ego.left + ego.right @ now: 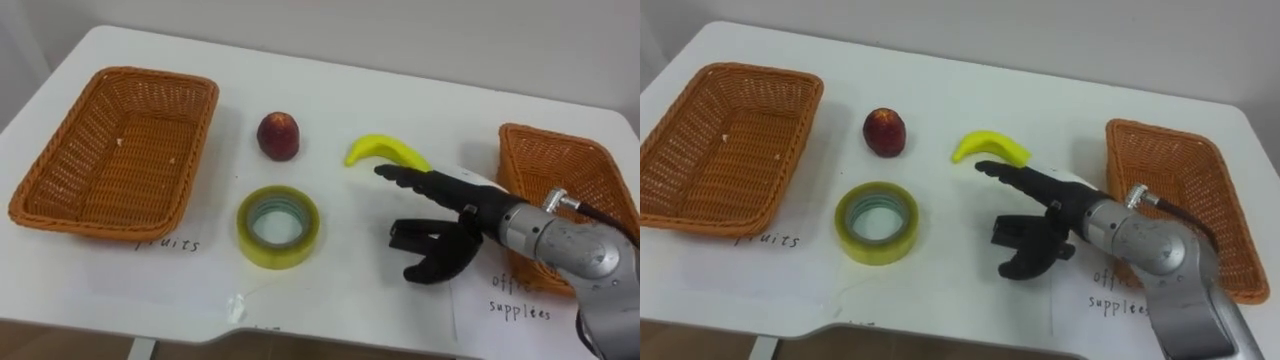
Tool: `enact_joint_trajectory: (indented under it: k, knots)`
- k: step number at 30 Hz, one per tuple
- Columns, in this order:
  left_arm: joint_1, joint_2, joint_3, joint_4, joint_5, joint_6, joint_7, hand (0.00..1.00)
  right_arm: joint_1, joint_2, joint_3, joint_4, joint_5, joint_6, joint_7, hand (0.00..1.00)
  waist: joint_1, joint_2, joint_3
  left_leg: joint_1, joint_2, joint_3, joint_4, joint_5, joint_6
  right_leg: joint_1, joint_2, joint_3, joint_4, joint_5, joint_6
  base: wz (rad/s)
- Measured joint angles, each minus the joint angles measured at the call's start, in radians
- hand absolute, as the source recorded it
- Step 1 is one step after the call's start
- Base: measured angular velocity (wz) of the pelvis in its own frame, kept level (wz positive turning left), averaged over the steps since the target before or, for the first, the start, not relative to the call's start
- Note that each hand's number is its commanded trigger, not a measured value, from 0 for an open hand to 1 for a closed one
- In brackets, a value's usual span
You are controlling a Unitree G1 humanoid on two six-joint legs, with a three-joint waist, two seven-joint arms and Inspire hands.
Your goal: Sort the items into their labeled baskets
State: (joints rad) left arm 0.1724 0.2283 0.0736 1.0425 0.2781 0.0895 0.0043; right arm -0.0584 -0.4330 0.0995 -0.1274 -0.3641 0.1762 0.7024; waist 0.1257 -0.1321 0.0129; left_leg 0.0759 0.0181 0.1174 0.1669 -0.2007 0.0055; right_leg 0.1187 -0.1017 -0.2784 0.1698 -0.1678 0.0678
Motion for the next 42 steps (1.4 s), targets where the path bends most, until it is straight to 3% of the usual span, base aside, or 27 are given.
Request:
enact_joint_trajectory:
  k: [10, 16, 20, 27, 42]
  knots:
    - [-0.016, -0.001, 0.000, -0.011, 0.000, 0.015, -0.016, 0.00, 0.005, 0.024, 0.000, 0.006, -0.138, 0.043, 0.024, 0.00, 0.005, 0.003, 0.0014, 0.003, -0.001, -0.011, 0.005, 0.000, 0.000, 0.010, 0.000, -0.003, 0.000, 0.000, 0.000, 0.02]
    - [-0.016, -0.006, 0.000, -0.012, -0.001, 0.015, -0.018, 0.00, 0.005, 0.025, -0.001, 0.006, -0.161, 0.044, 0.051, 0.00, -0.003, 0.010, 0.0039, 0.002, -0.001, -0.012, 0.005, 0.000, 0.000, 0.010, -0.001, -0.011, 0.000, 0.000, 0.000, 0.00]
    - [-0.016, -0.010, 0.001, -0.013, -0.001, 0.015, -0.017, 0.00, 0.005, 0.025, -0.004, 0.005, -0.194, 0.045, 0.053, 0.00, -0.011, 0.013, 0.0018, 0.001, -0.001, -0.012, 0.004, 0.000, 0.000, 0.009, -0.001, -0.017, 0.000, 0.000, 0.000, 0.00]
    - [-0.016, -0.017, 0.001, -0.016, -0.003, 0.018, -0.014, 0.00, 0.005, 0.025, -0.006, 0.001, -0.248, 0.066, 0.053, 0.00, -0.015, 0.022, -0.0088, 0.003, -0.001, -0.013, 0.002, 0.000, 0.000, 0.006, -0.001, -0.017, 0.000, 0.000, 0.000, 0.00]
    - [-0.016, -0.017, 0.000, -0.022, -0.013, 0.019, -0.011, 0.00, 0.005, 0.026, -0.006, 0.001, -0.265, 0.066, 0.050, 0.00, -0.010, 0.019, -0.0068, 0.006, -0.002, -0.012, 0.004, 0.000, 0.000, 0.006, -0.002, -0.017, 0.000, 0.000, 0.000, 0.00]
